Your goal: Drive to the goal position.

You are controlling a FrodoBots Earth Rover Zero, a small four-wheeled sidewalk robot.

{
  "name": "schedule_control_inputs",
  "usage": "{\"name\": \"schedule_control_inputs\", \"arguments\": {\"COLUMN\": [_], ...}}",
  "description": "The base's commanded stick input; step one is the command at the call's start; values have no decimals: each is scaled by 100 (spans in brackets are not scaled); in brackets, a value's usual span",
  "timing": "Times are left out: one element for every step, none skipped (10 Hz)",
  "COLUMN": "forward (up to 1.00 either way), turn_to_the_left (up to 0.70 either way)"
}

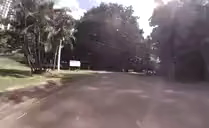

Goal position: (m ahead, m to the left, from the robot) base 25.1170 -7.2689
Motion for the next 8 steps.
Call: {"name": "schedule_control_inputs", "arguments": {"forward": [70, 70, 70, 70, 70, 70, 70, 70], "turn_to_the_left": [0, 0, 0, 0, 0, 0, 0, 0]}}
